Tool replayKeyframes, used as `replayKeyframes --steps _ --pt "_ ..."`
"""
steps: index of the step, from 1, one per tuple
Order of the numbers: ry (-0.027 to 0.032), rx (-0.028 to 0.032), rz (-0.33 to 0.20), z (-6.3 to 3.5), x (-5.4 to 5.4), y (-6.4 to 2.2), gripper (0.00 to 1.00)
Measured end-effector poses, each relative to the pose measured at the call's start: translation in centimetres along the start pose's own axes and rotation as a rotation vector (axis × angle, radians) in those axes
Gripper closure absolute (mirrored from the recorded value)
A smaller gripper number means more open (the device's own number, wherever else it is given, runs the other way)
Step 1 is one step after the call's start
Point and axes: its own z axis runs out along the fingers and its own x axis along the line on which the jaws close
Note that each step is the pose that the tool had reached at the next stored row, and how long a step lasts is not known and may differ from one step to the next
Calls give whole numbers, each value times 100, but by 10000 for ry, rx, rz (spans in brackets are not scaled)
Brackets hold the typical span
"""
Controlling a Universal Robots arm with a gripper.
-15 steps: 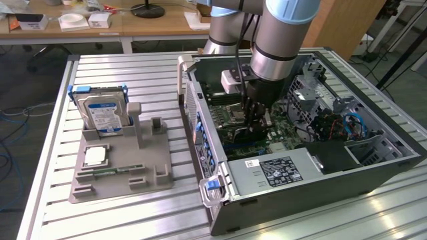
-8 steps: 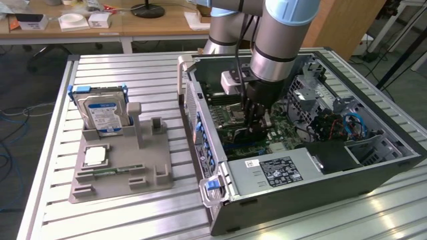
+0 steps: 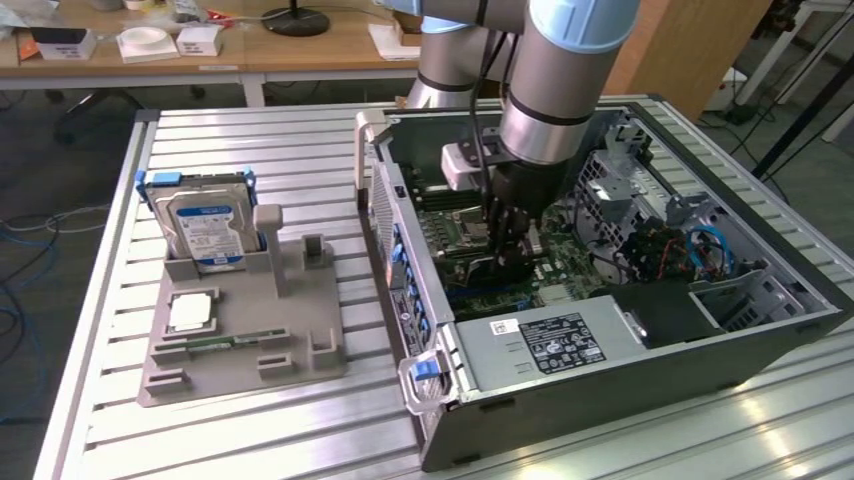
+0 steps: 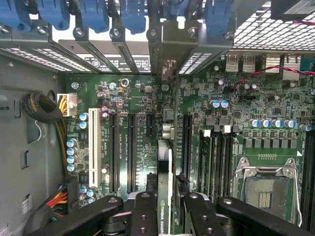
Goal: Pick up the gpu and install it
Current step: 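Insert the gpu into the slot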
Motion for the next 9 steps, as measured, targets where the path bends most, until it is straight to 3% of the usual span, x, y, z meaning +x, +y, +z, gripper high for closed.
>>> replayKeyframes --steps 9 --pt "1 0 0 27 0 19 74"
